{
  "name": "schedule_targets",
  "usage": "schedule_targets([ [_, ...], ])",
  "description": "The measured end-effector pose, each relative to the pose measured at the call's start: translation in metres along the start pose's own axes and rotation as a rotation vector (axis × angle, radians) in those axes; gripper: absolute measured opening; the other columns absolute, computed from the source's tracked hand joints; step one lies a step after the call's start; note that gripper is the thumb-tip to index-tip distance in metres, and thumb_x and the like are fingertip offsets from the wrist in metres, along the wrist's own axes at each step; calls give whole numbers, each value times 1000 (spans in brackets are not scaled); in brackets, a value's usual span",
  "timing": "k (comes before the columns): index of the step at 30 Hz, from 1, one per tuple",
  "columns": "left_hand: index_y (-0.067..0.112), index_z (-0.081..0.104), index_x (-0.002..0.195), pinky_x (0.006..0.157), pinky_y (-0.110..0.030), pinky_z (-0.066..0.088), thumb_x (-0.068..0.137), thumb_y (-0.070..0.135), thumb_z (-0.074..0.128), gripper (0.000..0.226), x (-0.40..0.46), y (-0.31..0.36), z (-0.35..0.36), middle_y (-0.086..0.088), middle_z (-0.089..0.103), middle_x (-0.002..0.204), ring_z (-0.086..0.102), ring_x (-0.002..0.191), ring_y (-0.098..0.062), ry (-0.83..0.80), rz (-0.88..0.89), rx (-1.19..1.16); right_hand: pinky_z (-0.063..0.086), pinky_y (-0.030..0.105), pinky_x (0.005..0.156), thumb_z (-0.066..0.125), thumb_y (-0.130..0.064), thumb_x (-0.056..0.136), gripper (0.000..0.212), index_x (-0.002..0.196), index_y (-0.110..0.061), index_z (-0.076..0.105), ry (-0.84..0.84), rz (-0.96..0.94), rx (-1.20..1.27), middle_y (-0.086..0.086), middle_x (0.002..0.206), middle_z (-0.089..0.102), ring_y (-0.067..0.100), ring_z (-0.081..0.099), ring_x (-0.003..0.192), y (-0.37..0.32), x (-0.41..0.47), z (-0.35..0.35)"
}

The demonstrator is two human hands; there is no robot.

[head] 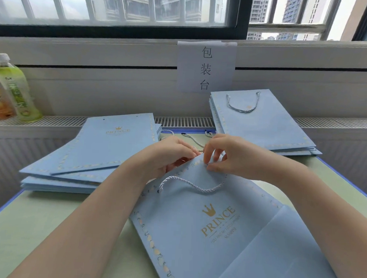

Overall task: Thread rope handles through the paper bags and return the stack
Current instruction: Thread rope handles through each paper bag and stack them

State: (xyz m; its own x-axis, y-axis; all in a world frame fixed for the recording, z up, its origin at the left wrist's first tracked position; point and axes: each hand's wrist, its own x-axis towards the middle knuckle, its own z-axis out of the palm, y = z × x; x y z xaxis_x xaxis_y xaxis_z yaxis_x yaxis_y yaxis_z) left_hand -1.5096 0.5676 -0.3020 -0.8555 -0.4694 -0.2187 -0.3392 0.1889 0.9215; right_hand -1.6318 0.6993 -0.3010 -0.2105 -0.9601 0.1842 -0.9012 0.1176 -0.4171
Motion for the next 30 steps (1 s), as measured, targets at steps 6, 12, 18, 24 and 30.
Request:
schedule_targets([
  [6, 12, 69, 91, 52, -17, 42, 92, 28, 60, 19, -1, -1, 1, 6, 62, 68, 54, 54, -4, 10, 89, 204, 37, 7, 58, 51, -3, 85, 23, 89, -25, 55, 95, 46, -87, -13, 77, 48, -4, 46, 63, -1, 0, -4],
  [12, 21, 68, 105, 73, -24, 52, 84, 17, 70, 21, -7, 4, -1, 10, 65, 82, 62, 68, -3, -56, 128, 308, 32, 12, 61, 45, 5, 85, 27, 100, -16, 52, 149, 19, -143, -6, 93, 45, 6, 44, 75, 2, 2, -5],
  [18, 24, 62, 107, 79, -26, 43, 81, 41, 69, 32, 8, -9, 6, 6, 52, 90, 50, 83, -10, 245, 418, 733, 37, 27, 63, 40, 10, 80, 32, 95, -18, 42, 228, 111, -144, -3, 93, 54, 15, 47, 76, 8, 1, -12],
  [24, 22, 69, 78, 81, -29, 38, 75, 38, 74, 17, 7, -9, 8, 9, 57, 83, 43, 88, -6, 114, 599, 800, 39, 29, 71, 40, 11, 80, 32, 95, -15, 52, 217, 78, -220, 0, 95, 56, 20, 49, 87, 19, 4, -8],
  [30, 19, 67, 77, 64, -25, 41, 84, 5, 65, 16, 9, -10, 7, 6, 54, 65, 48, 62, -9, 65, 496, 683, 43, 16, 72, 56, -23, 91, 7, 92, -26, 61, 62, 69, 40, -13, 89, 60, 8, 55, 81, 10, 0, -7],
])
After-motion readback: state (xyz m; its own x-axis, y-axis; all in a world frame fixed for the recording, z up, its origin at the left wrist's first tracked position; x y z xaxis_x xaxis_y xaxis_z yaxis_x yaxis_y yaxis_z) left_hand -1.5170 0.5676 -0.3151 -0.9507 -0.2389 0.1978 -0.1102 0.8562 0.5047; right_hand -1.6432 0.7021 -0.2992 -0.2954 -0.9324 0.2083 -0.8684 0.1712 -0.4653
